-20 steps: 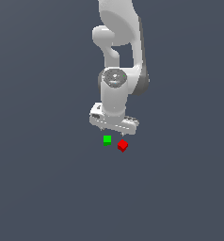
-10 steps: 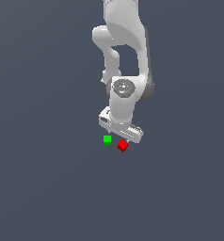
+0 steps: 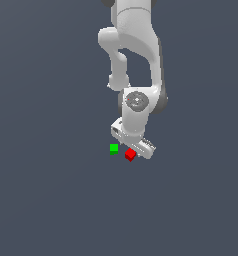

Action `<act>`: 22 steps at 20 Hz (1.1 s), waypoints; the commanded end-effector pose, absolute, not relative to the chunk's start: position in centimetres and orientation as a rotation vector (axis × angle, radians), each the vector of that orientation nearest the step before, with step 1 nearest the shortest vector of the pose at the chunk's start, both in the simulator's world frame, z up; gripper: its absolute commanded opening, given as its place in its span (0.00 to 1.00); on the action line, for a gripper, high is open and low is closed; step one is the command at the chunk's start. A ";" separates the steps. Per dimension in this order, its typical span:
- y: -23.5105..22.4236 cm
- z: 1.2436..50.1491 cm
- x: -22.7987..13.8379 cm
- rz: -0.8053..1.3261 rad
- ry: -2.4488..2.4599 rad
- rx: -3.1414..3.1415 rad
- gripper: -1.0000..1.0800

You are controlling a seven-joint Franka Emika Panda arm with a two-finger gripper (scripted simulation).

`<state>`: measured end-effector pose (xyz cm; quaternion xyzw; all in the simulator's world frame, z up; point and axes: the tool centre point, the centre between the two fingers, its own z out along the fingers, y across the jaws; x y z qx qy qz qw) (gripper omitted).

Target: Stack the red cube on top of the green cube.

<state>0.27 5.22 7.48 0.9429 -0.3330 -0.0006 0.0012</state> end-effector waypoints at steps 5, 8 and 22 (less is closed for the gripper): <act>5.6 7.0 0.6 0.000 -1.103 2.941 0.96; 5.6 7.0 0.6 -0.001 -1.097 2.943 0.96; 5.6 2.2 0.6 0.000 -1.104 2.941 0.96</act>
